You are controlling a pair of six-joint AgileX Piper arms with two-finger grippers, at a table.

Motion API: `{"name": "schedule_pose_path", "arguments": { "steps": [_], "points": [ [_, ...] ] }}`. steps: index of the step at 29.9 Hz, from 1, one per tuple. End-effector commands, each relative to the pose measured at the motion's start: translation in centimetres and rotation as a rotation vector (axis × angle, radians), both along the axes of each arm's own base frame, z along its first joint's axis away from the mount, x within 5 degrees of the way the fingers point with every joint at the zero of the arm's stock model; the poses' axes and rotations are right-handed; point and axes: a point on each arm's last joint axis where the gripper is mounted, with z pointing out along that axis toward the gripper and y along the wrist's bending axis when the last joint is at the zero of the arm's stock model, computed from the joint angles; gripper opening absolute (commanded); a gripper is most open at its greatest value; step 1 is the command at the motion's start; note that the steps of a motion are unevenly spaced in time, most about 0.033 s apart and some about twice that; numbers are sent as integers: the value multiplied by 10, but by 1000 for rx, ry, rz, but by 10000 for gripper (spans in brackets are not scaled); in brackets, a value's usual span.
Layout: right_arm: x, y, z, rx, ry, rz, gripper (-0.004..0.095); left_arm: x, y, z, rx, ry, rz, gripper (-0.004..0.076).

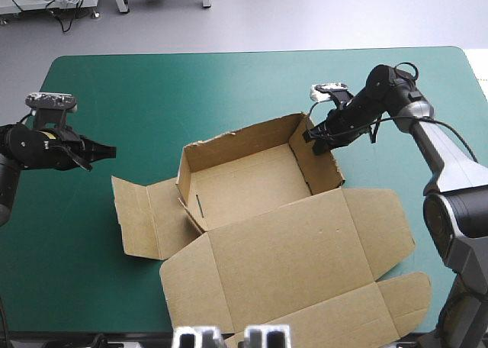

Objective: Fold the box

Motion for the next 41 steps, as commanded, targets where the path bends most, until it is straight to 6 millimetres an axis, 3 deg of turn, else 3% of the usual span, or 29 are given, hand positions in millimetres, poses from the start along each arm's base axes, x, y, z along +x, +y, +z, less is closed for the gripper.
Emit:
{"name": "schedule_pose_path", "arguments": {
  "steps": [1, 6, 10, 16, 22, 29, 36, 41],
  "points": [
    [-4, 6, 57, 130, -163, -8, -7, 14, 2, 15, -48, -156, 59, 5],
    [-14, 7, 112, 166, -289, 32, -7, 38, 16, -2, -223, -153, 149, 5],
    [-28, 4, 162, 194, -433, 11, -7, 47, 34, 1, -375, -249, 200, 5],
    [-55, 0, 216, 243, -590, -2, -7, 47, 69, 8, -500, -360, 291, 5],
    [-82, -5, 245, 261, -678, -2, -7, 38, 101, 17, -601, -468, 381, 5],
    [-111, -9, 266, 281, -739, -3, -7, 35, 116, 10, -818, -453, 290, 5],
    [-135, -8, 290, 369, -809, 23, -7, 43, 99, -8, -1073, -307, 7, 5],
    [-148, -9, 306, 392, -877, 35, -7, 47, 84, -5, -1092, -284, -46, 5]
  ]
}}
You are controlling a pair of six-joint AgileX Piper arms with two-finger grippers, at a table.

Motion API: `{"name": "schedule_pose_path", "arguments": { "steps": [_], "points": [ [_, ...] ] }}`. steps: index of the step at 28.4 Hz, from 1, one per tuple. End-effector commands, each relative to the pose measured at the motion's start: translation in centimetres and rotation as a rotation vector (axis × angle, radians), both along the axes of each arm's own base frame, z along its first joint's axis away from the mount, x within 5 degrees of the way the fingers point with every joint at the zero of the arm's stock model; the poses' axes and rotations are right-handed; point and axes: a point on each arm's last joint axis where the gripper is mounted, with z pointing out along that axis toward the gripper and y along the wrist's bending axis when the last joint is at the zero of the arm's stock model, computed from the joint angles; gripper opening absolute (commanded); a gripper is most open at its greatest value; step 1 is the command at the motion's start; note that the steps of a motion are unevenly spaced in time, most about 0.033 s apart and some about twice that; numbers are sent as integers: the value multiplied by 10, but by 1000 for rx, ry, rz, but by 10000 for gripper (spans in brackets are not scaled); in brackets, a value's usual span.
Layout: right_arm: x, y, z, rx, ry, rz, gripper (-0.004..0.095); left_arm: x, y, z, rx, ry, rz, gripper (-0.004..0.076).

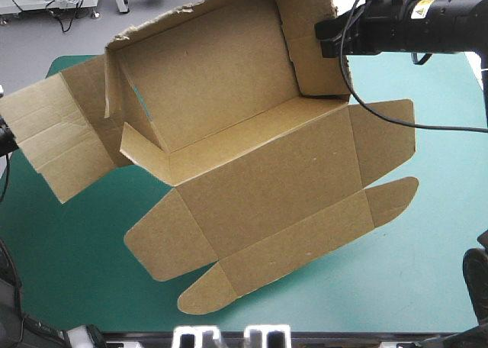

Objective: Fold the box

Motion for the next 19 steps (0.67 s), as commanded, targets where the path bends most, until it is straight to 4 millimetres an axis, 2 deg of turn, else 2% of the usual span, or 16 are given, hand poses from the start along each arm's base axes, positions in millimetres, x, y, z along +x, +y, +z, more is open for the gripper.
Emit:
{"name": "schedule_pose_path", "arguments": {
  "steps": [1, 6, 11, 14, 19],
  "points": [
    [-33, -2, 29, 76, -92, 35, -7, -6, -28, 37, -65, -140, -133, 5],
    [-27, -1, 27, 79, -84, 27, -7, -6, -63, 50, -53, -176, -232, 5],
    [-11, 0, 21, 90, -74, 9, -7, -17, -95, 72, -39, -247, -316, 5],
    [-2, 2, 17, 96, -69, 1, -7, -29, -108, 87, -34, -299, -343, 5],
    [12, 3, 9, 94, -51, -10, -7, -50, -118, 107, 0, -362, -353, 5]
  ]
}}
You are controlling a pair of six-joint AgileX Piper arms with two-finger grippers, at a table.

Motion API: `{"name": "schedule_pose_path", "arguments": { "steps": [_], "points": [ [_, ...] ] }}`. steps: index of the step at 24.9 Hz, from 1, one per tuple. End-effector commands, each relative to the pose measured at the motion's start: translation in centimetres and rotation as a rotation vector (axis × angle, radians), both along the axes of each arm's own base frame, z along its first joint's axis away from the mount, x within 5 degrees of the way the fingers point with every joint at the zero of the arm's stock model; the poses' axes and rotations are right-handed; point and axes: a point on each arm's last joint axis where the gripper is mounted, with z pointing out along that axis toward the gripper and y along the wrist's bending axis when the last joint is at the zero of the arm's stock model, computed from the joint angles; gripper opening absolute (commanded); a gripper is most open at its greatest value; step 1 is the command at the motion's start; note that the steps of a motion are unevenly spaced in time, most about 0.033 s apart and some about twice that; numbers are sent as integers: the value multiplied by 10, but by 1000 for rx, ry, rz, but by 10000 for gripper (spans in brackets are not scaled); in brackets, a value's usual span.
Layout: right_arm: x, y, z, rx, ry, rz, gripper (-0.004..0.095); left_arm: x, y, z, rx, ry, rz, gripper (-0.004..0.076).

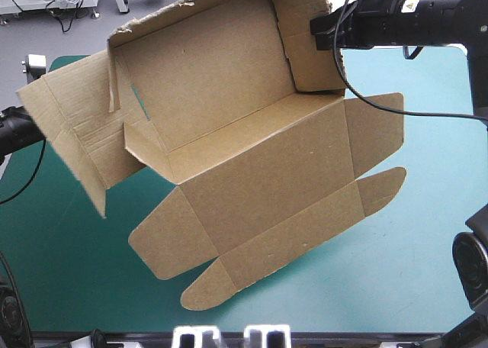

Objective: Fold the box

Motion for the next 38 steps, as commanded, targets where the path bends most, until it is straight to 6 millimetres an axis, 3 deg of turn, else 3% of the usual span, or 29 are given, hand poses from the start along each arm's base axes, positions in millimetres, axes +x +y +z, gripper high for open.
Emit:
{"name": "schedule_pose_path", "arguments": {
  "steps": [1, 7, 13, 25, 33, 38],
  "points": [
    [-9, -1, 21, 96, -100, -21, -7, -28, -17, 36, -49, -121, -98, 5],
    [4, 0, 19, 148, -112, -54, -7, -59, -28, 50, 71, -138, -91, 5],
    [11, 1, 17, 167, -110, -63, -7, -76, -35, 62, 74, -186, -91, 5],
    [29, 4, 4, 174, -67, -67, -7, -82, -38, 76, -43, -248, -102, 5],
    [38, 6, -3, 182, -49, -67, -7, -81, -38, 74, 15, -279, -100, 7],
    [38, 7, -3, 189, -48, -65, -7, -80, -37, 73, 41, -297, -95, 57]
  ]
}}
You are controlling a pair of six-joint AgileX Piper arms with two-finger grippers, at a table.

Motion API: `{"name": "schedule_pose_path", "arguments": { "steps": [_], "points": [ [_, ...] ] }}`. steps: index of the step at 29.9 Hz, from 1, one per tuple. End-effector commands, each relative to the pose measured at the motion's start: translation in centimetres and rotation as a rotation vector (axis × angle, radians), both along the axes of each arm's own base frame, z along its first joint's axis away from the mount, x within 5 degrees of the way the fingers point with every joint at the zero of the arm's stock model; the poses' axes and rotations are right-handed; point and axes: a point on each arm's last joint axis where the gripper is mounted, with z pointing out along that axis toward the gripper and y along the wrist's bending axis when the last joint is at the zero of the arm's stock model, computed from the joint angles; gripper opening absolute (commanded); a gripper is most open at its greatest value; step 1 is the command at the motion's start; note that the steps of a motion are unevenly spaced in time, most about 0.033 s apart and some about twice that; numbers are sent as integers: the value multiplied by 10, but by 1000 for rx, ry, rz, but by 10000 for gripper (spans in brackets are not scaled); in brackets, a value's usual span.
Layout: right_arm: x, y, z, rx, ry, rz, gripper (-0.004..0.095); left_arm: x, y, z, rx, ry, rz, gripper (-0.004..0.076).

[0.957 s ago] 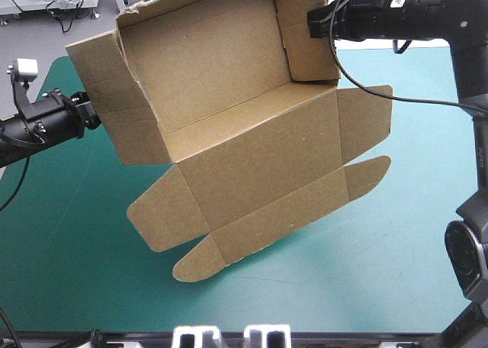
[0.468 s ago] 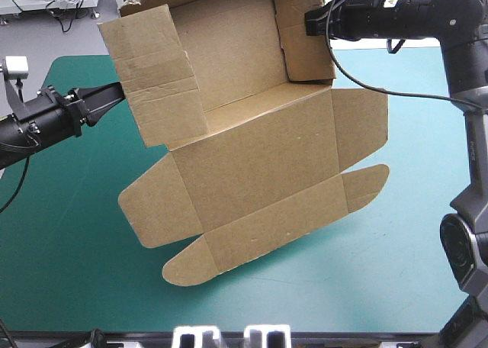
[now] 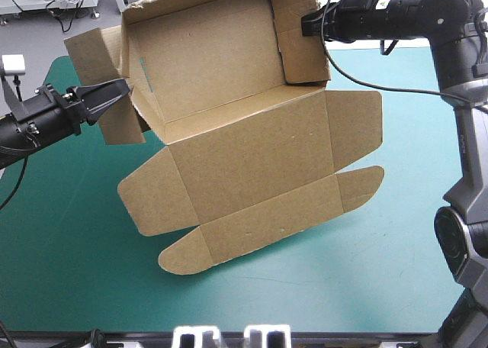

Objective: Fold the box

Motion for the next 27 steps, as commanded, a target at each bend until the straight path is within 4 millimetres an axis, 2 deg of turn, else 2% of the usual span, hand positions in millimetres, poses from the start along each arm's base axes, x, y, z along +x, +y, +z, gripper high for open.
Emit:
{"name": "schedule_pose_path", "arguments": {
  "steps": [1, 6, 13, 16, 21, 27],
  "points": [
    [-22, -1, 34, 118, -118, -6, -7, -12, -9, 16, -14, -81, -76, 73],
    [-22, -1, 34, 113, -117, -2, -7, -10, -6, 16, 0, -88, -39, 122],
    [-23, -1, 32, 88, -107, 6, -7, -3, 1, 27, -97, -164, 70, 121],
    [-23, -2, 28, 50, -89, 10, -7, 0, 9, 39, -179, -271, 174, 111],
    [-25, -3, 25, 16, -67, 15, -7, 8, 23, 48, -167, -322, 351, 76],
    [-32, -4, 31, 18, -82, 16, -7, 29, 40, 39, -139, -294, 496, 11]
  ]
}}
